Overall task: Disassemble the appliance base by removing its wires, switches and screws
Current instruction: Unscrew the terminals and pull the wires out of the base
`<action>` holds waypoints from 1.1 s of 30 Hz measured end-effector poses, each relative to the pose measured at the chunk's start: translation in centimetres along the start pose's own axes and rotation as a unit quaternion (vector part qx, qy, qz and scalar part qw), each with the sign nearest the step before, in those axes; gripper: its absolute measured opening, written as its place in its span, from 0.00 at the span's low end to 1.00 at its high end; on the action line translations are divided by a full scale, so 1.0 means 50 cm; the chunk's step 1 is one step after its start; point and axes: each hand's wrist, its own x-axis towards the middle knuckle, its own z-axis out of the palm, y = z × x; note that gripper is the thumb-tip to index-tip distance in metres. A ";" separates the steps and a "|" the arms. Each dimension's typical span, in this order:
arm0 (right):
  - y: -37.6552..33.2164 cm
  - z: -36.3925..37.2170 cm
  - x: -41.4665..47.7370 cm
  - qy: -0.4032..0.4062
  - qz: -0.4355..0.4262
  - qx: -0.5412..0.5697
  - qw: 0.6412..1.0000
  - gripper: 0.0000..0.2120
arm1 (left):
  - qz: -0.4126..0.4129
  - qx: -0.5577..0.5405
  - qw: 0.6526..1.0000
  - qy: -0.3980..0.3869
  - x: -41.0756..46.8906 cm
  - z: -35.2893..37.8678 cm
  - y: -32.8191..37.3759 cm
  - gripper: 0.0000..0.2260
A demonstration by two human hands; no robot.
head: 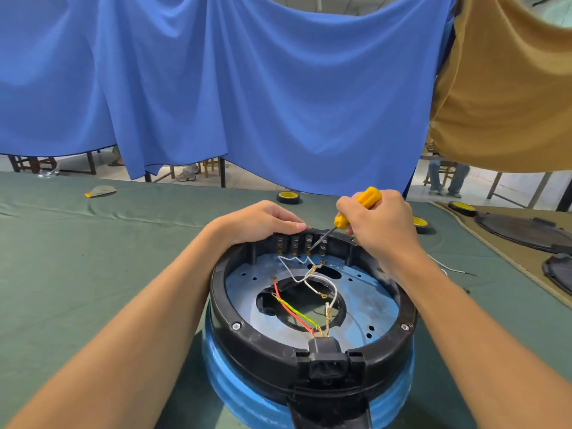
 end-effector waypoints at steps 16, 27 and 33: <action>0.007 0.022 0.076 -0.062 0.211 0.127 0.967 0.11 | 0.007 0.027 1.000 0.007 0.002 -0.003 0.000 0.10; -0.003 0.014 0.068 -0.078 0.200 0.117 0.970 0.10 | 0.007 0.039 0.999 0.015 -0.005 -0.001 0.007 0.11; 0.017 -0.024 0.012 -0.071 0.141 0.178 0.971 0.12 | 0.016 0.039 0.999 -0.002 -0.004 0.003 0.010 0.11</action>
